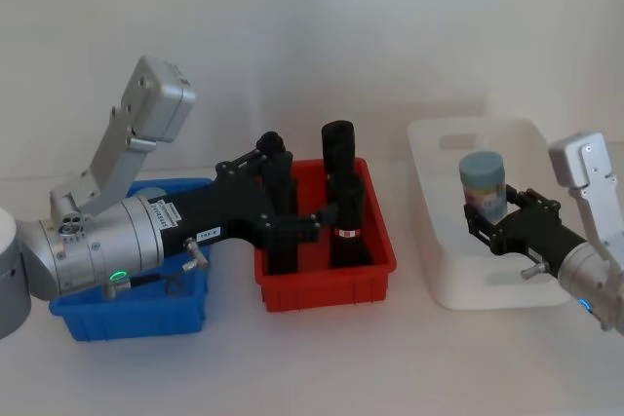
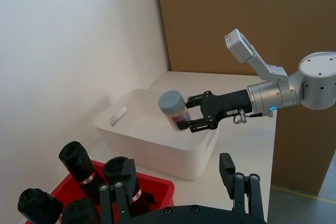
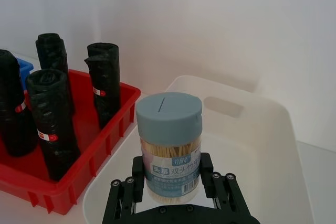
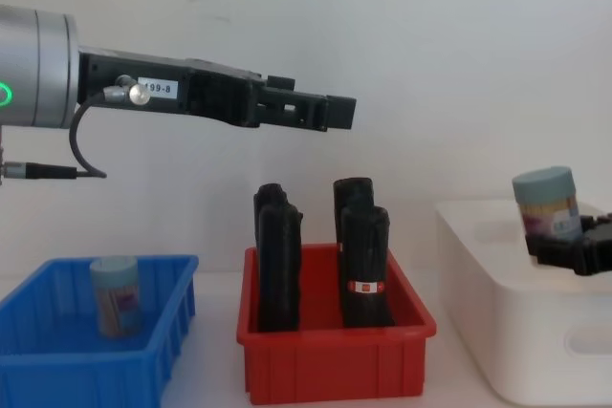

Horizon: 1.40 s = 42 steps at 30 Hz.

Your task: Pick the cotton swabs from the blue box and place them into the white box.

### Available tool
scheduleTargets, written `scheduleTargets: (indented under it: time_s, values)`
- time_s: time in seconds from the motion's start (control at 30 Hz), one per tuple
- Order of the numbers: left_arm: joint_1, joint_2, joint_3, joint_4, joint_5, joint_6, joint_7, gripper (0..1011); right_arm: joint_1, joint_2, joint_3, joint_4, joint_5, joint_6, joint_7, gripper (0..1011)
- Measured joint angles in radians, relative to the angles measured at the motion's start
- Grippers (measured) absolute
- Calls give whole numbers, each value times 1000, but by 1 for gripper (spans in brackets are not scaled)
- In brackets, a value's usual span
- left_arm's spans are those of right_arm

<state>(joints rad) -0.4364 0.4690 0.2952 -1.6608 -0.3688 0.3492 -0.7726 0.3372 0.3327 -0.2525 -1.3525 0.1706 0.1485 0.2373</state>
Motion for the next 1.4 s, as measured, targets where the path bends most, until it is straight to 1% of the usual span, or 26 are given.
scheduleTargets:
  time_s: [0.3, 0.37, 0.4, 0.47, 0.53, 0.57, 0.6, 0.63, 0.73, 1.0, 1.23, 1.4]
  values:
    - [0, 0, 0, 0, 0, 0, 0, 1004, 29, -14, -3, 63, -9, 11, 6, 630]
    - [0, 0, 0, 0, 0, 0, 0, 1004, 34, -16, -4, 74, -10, 12, 8, 668]
    - [0, 0, 0, 0, 0, 0, 0, 1004, 36, -17, -4, 77, -11, 12, 9, 719]
    - [0, 0, 0, 0, 0, 0, 0, 1004, 39, -19, -4, 83, -11, 12, 10, 765]
    - [0, 0, 0, 0, 0, 0, 0, 1004, 43, -20, -4, 92, -12, 12, 12, 835]
    - [0, 0, 0, 0, 0, 0, 0, 1004, 43, -21, -5, 93, -12, 12, 12, 849]
    - [0, 0, 0, 0, 0, 0, 0, 1004, 46, -22, -5, 98, -13, 10, 13, 897]
    - [0, 0, 0, 0, 0, 0, 0, 1004, 46, -22, -5, 98, -13, 10, 13, 897]
    - [0, 0, 0, 0, 0, 0, 0, 1004, 49, -23, -4, 105, -13, 3, 13, 996]
    - [0, 0, 0, 0, 0, 0, 0, 1004, 49, -24, -1, 107, -10, -38, 2, 1002]
    - [0, 0, 0, 0, 0, 0, 0, 1004, 35, -19, 5, 77, -7, -93, -25, 1002]
    - [0, 0, 0, 0, 0, 0, 0, 1004, 27, -15, 9, 58, -5, -113, -38, 1001]
